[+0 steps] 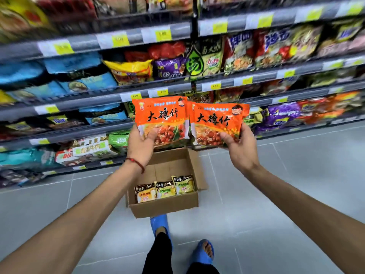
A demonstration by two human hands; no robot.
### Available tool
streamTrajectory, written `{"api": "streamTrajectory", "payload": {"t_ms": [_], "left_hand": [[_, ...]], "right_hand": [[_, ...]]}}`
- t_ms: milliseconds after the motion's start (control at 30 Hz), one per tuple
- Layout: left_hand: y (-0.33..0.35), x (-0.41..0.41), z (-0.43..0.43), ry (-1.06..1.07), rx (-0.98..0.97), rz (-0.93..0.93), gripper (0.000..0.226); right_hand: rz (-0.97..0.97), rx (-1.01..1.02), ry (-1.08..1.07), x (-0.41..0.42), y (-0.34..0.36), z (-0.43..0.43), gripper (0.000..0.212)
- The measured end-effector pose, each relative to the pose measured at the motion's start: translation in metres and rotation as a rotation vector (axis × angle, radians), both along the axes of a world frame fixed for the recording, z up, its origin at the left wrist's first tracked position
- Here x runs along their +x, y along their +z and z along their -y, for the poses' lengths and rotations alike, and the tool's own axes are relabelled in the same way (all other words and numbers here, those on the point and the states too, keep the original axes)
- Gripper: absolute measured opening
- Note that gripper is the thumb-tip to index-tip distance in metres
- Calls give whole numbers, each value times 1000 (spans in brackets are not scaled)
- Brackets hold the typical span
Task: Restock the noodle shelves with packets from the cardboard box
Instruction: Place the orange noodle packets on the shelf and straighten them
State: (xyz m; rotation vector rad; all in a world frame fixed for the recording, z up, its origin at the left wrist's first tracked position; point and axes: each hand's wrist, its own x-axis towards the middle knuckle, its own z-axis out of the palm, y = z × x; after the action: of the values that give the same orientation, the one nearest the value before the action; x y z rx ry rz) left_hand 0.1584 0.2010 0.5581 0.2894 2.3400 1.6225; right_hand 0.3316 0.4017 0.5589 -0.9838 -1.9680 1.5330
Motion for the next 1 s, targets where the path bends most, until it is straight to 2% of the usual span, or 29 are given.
{"api": "streamTrajectory", "payload": {"t_ms": [100, 400, 533, 733, 833, 1000], "left_hand": [[56, 10, -22, -38, 56, -96, 43], [214, 29, -113, -136, 117, -353, 49], [266, 38, -170, -151, 140, -439, 41], [307, 43, -282, -181, 206, -518, 33], [317, 40, -335, -202, 249, -532, 39], [346, 45, -463, -273, 317, -573, 36]], "right_hand": [[-72, 128, -53, 16, 53, -20, 33], [-265, 307, -97, 47, 190, -97, 31], [-322, 356, -146, 58, 229, -140, 26], [-352, 412, -231, 69, 263, -231, 24], [-373, 470, -257, 73, 282, -272, 22], [-359, 492, -329, 83, 318, -395, 21]]}}
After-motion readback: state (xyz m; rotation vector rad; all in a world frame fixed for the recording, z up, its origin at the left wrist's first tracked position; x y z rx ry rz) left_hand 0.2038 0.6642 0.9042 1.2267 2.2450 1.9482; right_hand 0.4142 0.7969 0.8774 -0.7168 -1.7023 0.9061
